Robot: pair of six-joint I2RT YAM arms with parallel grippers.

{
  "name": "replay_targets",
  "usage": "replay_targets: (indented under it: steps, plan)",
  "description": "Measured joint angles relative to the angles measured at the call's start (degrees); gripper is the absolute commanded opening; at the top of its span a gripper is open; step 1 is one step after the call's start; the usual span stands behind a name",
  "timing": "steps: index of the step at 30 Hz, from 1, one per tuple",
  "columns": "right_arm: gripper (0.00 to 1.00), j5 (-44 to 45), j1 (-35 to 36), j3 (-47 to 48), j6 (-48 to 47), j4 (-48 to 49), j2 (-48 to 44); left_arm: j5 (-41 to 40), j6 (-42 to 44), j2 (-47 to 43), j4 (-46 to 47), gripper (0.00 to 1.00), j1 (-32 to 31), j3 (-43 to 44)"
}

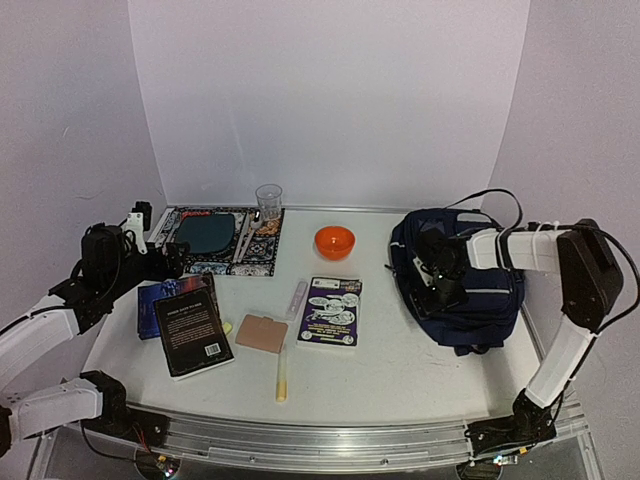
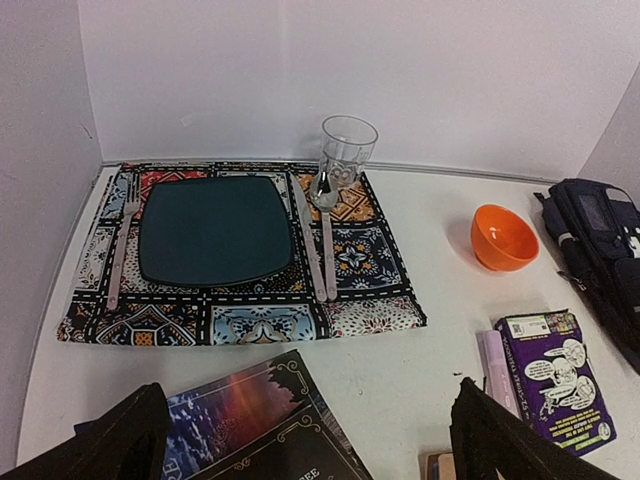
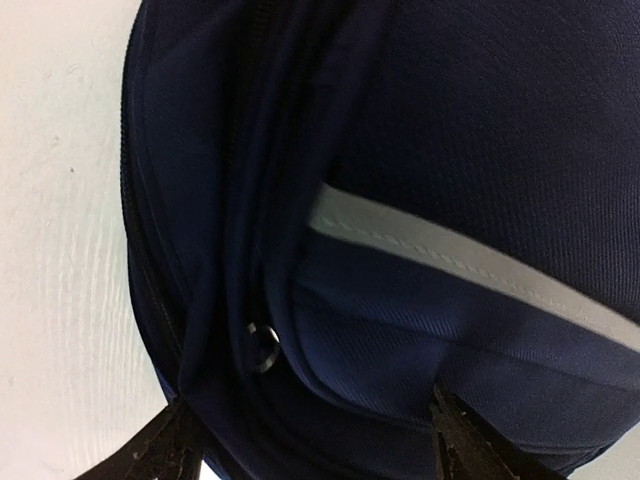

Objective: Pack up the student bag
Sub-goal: Move the student bag to the corner of the board.

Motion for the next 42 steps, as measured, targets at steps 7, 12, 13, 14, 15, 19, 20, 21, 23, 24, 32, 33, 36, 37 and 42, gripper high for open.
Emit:
replay_targets:
  steps: [7, 12, 13, 14, 15, 19, 20, 21, 23, 24, 32, 33, 36, 37, 42]
  plan:
    - [0.44, 9.27, 6.42, 5.51, 0.80, -3.54, 7.64, 2.32, 0.02, 0.48, 0.00, 0.99, 0.01, 0.67]
    - [0.05, 12.40, 9.63, 6.52, 1.40, -4.93, 8.60, 3.36, 0.07, 0.51, -0.01, 0.99, -0.01, 0.67]
    - [0.00, 11.89, 10.55, 6.63, 1.30, -5.12, 8.58, 3.61, 0.08, 0.59, -0.01, 0.99, 0.01, 0.67]
    - [0.00, 11.72, 11.47, 6.68, 1.16, -5.22, 8.58, 3.82, 0.12, 0.68, -0.01, 0.99, 0.01, 0.69]
    - [0.00, 11.50, 12.53, 6.66, 1.19, -5.30, 8.58, 4.00, 0.20, 0.78, -0.01, 0.99, 0.01, 0.69]
    - [0.00, 8.46, 17.28, 6.27, 0.97, -5.52, 7.61, 4.66, 0.43, 1.28, -0.01, 0.99, 0.01, 0.69]
    - [0.00, 7.58, 18.38, 5.91, 0.75, -5.52, 7.04, 4.91, 0.46, 1.40, -0.01, 0.99, 0.01, 0.69]
    - [0.00, 6.33, 19.41, 5.41, 0.45, -5.56, 6.25, 5.15, 0.50, 1.51, -0.01, 0.99, 0.01, 0.71]
    - [0.05, 3.75, 20.80, 4.61, -0.16, -5.73, 4.59, 5.56, 0.76, 1.60, -0.01, 0.99, 0.01, 0.73]
    - [0.18, 2.23, 21.32, 4.32, -0.51, -5.89, 3.58, 5.73, 0.87, 1.60, -0.01, 0.99, 0.01, 0.75]
    - [0.75, -2.90, 20.30, 9.12, -1.78, -6.37, -3.89, 7.33, 1.29, 1.60, -0.01, 0.99, 0.01, 0.80]
    - [0.78, -2.82, 19.15, 10.10, -1.60, -6.09, -4.31, 7.66, 1.29, 1.60, -0.01, 0.99, 0.01, 0.80]
    - [0.86, -1.57, 12.56, 11.41, -0.52, -5.02, -5.26, 8.78, 1.12, 1.63, -0.01, 0.99, -0.01, 0.86]
    - [0.88, -0.86, 10.09, 11.44, 0.06, -4.87, -5.36, 9.22, 0.99, 1.71, -0.01, 1.00, -0.01, 0.92]
    - [0.97, 1.63, -1.75, 8.49, 2.75, -3.04, -5.52, 12.73, -0.43, 4.13, -0.06, 0.99, 0.01, 1.79]
